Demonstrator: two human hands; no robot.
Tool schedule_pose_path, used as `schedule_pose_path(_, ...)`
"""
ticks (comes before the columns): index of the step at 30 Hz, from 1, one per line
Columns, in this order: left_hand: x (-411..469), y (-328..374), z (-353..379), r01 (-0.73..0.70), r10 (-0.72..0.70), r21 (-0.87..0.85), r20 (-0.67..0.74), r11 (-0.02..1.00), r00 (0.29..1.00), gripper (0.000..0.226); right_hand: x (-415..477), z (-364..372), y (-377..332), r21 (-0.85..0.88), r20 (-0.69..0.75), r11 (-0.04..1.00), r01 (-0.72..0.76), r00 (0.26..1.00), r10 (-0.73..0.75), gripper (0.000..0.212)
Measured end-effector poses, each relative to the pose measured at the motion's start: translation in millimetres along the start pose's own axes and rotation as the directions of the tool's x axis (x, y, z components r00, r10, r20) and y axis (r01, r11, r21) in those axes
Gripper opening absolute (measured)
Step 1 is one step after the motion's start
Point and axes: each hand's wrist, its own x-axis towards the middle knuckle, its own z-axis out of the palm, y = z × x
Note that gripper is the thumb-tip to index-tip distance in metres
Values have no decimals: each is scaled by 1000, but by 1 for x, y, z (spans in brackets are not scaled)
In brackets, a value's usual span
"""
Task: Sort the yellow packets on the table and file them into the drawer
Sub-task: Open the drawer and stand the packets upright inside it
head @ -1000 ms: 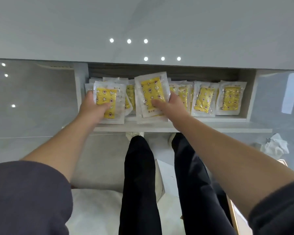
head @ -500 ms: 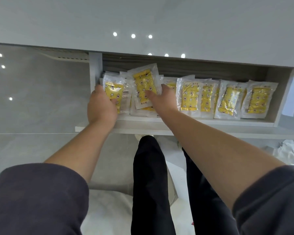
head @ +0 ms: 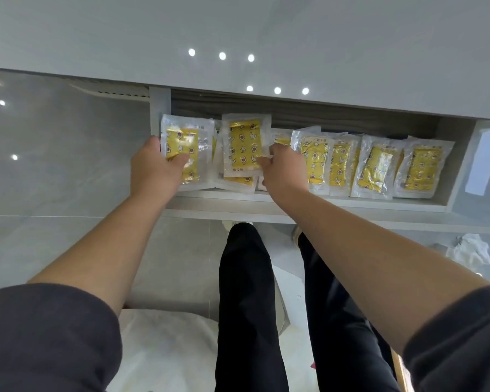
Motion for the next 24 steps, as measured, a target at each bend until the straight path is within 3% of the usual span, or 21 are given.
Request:
schedule_pose_path(3, -4, 5, -3, 25, -4, -249, 82, 968, 997, 15, -4, -10, 7, -11, -14, 1000, -3, 1000, 3, 20)
schedule_pose_path(5, -7, 7, 1, 78, -24, -349, 158, 934, 987, 11, -9, -19, 18, 96, -15, 995, -11, 1000, 13, 21)
schedule_pose_path(8, -11, 13, 20, 112, -16, -339, 273, 934, 962, 6, -16, -34, 42, 148, 7, 987, -58, 998, 57, 16)
schedule_pose_path(13, -16, 29, 60, -32, 36, -19, 282, 999, 959, 21, -13, -53, 76, -112, 71, 985, -127, 988, 136, 17)
schedule_pose_path(15, -13, 34, 65, -33, -10, 170, 245, 985, 969, 30, -10, -61, 79, -210, 44, 966, -153, 985, 165, 14)
schedule_pose_path(17, -10, 37, 60, -12, -44, 332, 159, 943, 986, 40, -9, -66, 74, -246, -38, 957, -156, 988, 152, 29)
schedule_pose_path(19, -4, 38, 48, -15, 11, 433, 12, 901, 1000, 51, -6, -65, 61, -285, -108, 955, -86, 993, 58, 41)
schedule_pose_path(21, 5, 34, 35, -53, 95, 527, -54, 848, 994, 69, -4, -60, 42, -328, -85, 942, 66, 991, -100, 47)
schedule_pose_path(24, 14, 28, 29, -193, 210, 679, 58, 709, 976, 86, 2, -44, 9, -381, 54, 869, 315, 946, -319, 59)
